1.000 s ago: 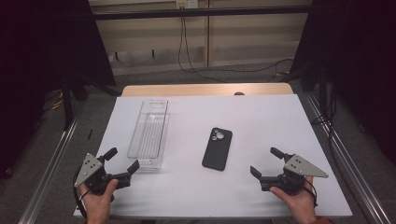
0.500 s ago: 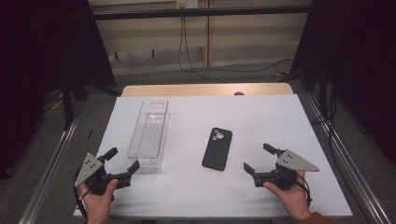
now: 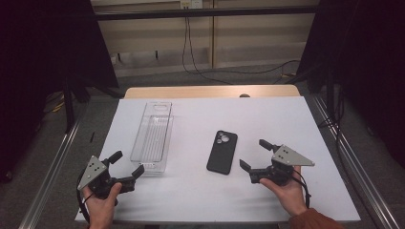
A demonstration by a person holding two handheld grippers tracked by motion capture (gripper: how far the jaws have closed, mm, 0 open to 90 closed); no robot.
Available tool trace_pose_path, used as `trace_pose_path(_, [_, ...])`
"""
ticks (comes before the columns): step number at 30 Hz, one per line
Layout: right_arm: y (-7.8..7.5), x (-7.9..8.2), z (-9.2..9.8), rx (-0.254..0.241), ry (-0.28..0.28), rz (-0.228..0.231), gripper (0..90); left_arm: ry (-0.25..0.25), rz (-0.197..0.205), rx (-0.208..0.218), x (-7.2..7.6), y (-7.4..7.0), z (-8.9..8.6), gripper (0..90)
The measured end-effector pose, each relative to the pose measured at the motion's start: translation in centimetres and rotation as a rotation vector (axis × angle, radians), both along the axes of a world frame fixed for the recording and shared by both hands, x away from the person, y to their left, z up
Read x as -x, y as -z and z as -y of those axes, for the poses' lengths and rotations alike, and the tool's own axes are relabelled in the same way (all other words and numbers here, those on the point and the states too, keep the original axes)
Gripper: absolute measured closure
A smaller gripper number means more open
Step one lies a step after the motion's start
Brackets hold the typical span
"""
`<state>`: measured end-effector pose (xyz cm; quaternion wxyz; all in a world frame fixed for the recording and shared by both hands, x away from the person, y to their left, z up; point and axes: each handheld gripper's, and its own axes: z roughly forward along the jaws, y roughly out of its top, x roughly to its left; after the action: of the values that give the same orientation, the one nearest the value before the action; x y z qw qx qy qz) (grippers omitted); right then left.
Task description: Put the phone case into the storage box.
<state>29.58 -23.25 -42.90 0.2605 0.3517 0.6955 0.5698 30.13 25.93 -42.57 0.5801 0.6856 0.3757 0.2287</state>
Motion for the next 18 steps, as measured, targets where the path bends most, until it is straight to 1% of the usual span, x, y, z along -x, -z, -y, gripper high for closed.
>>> trace_pose_path(4, [-0.2, -0.4, -0.4, -0.001, -0.004, 0.006, 1.0, -0.003, 0.002, -0.003, 0.0, 0.0, 0.0, 1.7])
trace_pose_path(14, [-0.6, -2.1, -1.8, 0.001, -0.024, 0.02, 2.0, -0.005, 0.003, -0.006, 0.0, 0.0, 0.0, 1.8])
trace_pose_path(16, [-0.5, -2.4, -2.0, -0.001, -0.024, 0.018, 2.2, -0.004, 0.005, -0.006, 0.0, -0.1, 0.0, 1.9])
trace_pose_path(17, [-0.4, -2.6, -2.2, 0.007, -0.025, 0.015, 2.2, -0.003, 0.007, -0.009, 0.0, -0.1, 0.0, 1.9])
trace_pose_path(18, [-0.4, -2.6, -2.2, 0.007, -0.025, 0.015, 2.2, -0.005, 0.005, -0.003, 0.0, -0.1, 0.0, 1.9])
